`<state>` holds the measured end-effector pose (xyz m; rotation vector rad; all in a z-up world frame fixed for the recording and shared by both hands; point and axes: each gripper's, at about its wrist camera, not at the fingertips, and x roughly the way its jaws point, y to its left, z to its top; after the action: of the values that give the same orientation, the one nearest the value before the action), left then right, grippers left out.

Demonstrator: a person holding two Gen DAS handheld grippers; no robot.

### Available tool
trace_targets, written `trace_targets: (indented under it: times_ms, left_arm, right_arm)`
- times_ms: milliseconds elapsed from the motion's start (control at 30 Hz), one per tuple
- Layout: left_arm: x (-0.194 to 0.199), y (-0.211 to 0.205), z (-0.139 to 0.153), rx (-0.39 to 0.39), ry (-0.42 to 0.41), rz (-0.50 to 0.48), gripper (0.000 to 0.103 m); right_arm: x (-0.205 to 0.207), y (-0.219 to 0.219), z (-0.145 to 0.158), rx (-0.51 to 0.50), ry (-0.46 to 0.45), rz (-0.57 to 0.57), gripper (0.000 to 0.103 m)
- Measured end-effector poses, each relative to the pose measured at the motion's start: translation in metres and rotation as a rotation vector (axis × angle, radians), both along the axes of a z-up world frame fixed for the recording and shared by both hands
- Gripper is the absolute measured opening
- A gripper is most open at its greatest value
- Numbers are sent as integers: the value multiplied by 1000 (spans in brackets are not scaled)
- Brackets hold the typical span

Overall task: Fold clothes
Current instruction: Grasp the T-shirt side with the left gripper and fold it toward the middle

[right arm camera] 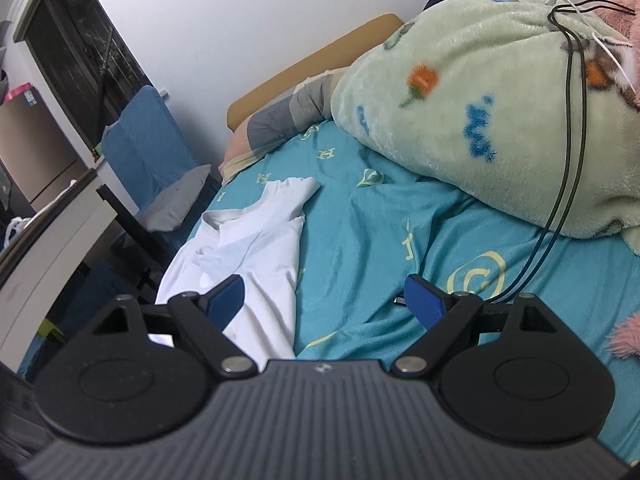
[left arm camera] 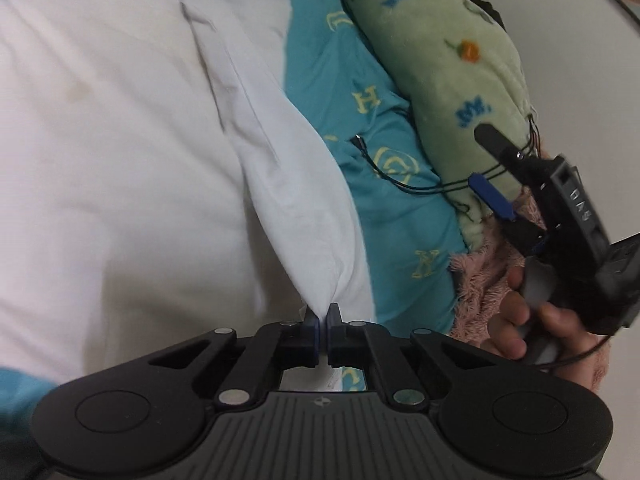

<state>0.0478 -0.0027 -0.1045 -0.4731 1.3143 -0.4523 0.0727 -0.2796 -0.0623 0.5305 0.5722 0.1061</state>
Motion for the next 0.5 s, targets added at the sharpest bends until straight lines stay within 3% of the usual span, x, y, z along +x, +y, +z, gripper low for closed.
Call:
trace_targets:
  times_ms: [133,300,433,500]
  left_arm:
    - [0,24,6,145,50,25,3]
    - [-1,25,-18,397,87,2,3]
    - [3,20,-13,436,25,-2,7]
    - [1,18,-3,450,-42,-5,23]
  right_arm:
    - [0,5,0,-15,7,11,88]
    - [-2,12,2,-48,3,29,88]
    - [-4,18,4,-83,-13,52,88]
    - [-5,24,5,-110,-29,65,88]
